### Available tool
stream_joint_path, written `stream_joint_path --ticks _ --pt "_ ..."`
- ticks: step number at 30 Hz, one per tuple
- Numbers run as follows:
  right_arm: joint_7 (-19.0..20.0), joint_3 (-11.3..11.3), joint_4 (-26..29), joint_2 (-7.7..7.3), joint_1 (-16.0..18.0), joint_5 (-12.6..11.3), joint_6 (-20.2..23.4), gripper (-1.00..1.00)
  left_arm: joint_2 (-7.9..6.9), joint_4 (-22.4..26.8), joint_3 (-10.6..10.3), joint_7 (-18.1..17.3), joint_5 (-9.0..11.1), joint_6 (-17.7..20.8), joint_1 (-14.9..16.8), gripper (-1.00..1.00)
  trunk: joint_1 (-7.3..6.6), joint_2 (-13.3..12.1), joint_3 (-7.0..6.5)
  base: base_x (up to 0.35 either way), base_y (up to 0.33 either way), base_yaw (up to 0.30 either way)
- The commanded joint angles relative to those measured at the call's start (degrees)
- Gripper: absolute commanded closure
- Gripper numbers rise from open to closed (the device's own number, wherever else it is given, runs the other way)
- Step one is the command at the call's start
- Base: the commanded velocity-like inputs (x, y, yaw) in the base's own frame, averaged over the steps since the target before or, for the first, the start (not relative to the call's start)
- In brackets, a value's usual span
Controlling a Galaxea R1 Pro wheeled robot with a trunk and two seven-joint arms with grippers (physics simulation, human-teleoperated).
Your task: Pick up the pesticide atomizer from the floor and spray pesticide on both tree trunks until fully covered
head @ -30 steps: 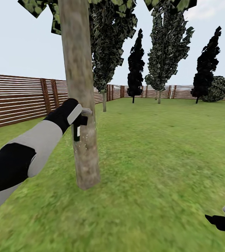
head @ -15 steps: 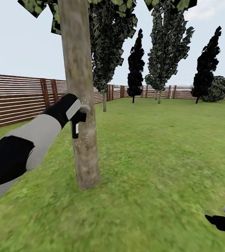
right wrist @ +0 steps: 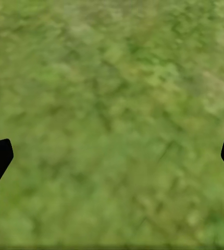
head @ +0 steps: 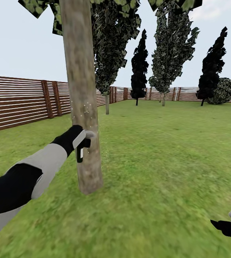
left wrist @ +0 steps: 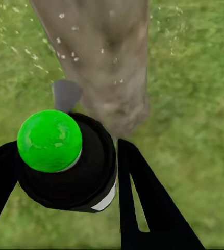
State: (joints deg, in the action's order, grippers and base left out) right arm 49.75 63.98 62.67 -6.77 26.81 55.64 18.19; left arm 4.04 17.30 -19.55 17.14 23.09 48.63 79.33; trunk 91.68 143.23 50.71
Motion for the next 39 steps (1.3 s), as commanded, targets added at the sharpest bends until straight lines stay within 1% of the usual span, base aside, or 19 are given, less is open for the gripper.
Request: stream_joint_path --ticks 1,7,11,12,15,17,19,25,27,31,35,39 --pt "0.00 0.00 0.00 0.00 0.00 0.00 0.00 -1.00 0.01 0.02 -0.05 0.00 -0.23 -0.67 -0.48 1.00 -0.01 0.01 -0.01 0.000 0.000 0.000" --pt "0.00 -0.05 0.00 0.00 0.00 0.00 0.00 -1.00 -0.08 0.02 -0.05 0.00 -0.32 -4.12 -5.55 1.00 -0.01 0.01 -0.01 0.000 0.000 0.000" --pt "0.00 0.00 0.00 0.00 0.00 0.00 -0.03 -1.00 -0.08 0.02 -0.05 0.00 -0.33 -7.39 -8.84 1.00 -0.01 0.01 -0.01 0.000 0.000 0.000" --pt "0.00 0.00 0.00 0.00 0.00 0.00 -0.05 -1.00 -0.06 0.02 -0.05 0.00 -0.33 -8.23 -10.15 1.00 -0.01 0.01 -0.01 0.000 0.000 0.000" --pt "0.00 0.01 0.00 0.00 0.00 0.00 -0.08 -1.00 -0.01 0.02 -0.05 0.00 -0.29 -11.90 -13.30 1.00 -0.01 0.01 -0.01 0.000 0.000 0.000" --pt "0.00 0.01 0.00 0.00 0.00 0.00 -0.05 -1.00 -0.03 0.02 -0.05 0.00 -0.26 -12.99 -15.11 1.00 -0.01 0.01 -0.01 0.000 0.000 0.000" --pt "0.00 0.01 0.00 0.00 0.00 -0.02 -0.04 -1.00 -0.06 0.02 -0.05 0.00 -0.18 -13.18 -16.39 1.00 -0.01 0.01 -0.01 0.000 0.000 0.127" --pt "-0.08 -0.05 0.00 0.08 0.00 0.00 0.00 -1.00 -0.36 0.07 0.11 0.10 -0.12 -13.22 -18.26 1.00 -0.01 0.01 -0.01 0.045 -0.061 0.240" --pt "-0.07 -0.08 0.00 0.16 0.00 0.00 0.00 -1.00 -0.32 0.10 0.11 0.16 -0.15 -13.14 -18.40 1.00 -0.01 0.01 -0.01 0.137 -0.281 0.251" --pt "-0.09 -0.08 0.00 0.17 0.00 0.00 -0.02 -1.00 0.37 0.11 0.05 0.24 -0.07 -13.13 -18.42 1.00 -0.01 0.01 -0.01 0.131 -0.318 0.237" --pt "-0.09 -0.08 0.00 0.18 0.00 0.00 -0.01 -1.00 0.82 0.11 -0.04 0.26 -0.14 -13.12 -18.42 1.00 -0.01 0.01 -0.01 0.047 -0.337 0.028" --pt "-0.09 -0.08 0.00 0.26 0.00 0.00 0.00 -1.00 0.90 0.11 -0.05 0.26 -0.15 -13.12 -18.42 1.00 -0.01 0.01 -0.01 0.002 -0.344 0.050"
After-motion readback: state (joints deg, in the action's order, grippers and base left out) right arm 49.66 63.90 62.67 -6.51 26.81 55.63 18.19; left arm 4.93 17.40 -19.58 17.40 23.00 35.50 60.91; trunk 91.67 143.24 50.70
